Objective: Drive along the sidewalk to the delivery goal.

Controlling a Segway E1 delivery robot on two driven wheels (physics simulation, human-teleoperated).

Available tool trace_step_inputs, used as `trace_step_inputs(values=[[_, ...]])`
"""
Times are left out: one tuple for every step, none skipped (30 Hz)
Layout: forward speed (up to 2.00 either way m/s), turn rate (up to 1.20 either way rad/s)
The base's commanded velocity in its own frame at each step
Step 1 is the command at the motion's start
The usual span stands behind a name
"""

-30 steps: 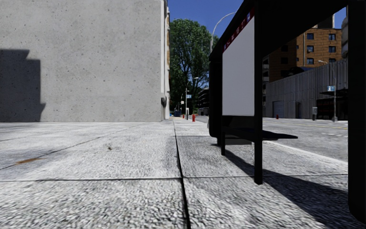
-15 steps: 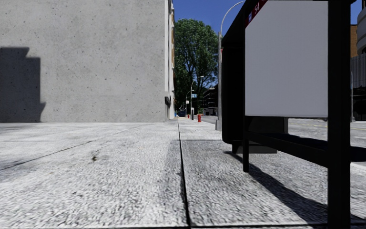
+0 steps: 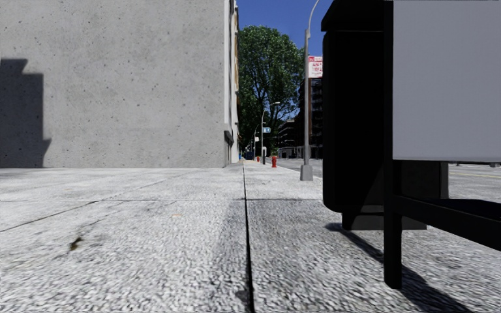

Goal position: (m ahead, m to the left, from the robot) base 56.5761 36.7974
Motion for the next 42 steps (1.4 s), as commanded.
trace_step_inputs(values=[[2.00,0.00],[2.00,0.00],[2.00,0.00],[2.00,0.00],[2.00,0.00],[2.00,0.04],[2.00,0.06],[2.00,0.06],[2.00,0.06],[2.00,0.07],[2.00,0.09],[2.00,0.10],[2.00,0.10],[2.00,0.10],[2.00,0.10],[2.00,0.10],[2.00,0.10],[2.00,0.10],[2.00,0.12],[2.00,0.15],[2.00,0.15],[2.00,0.15],[2.00,0.15],[2.00,0.16],[2.00,0.16],[2.00,0.16],[2.00,0.16],[2.00,0.16],[2.00,0.16],[2.00,0.14],[2.00,0.14],[2.00,0.14],[2.00,0.14],[2.00,0.13],[2.00,0.13],[2.00,0.00],[2.00,0.00],[2.00,0.00],[2.00,0.00],[2.00,0.00],[2.00,0.00],[2.00,0.00]])
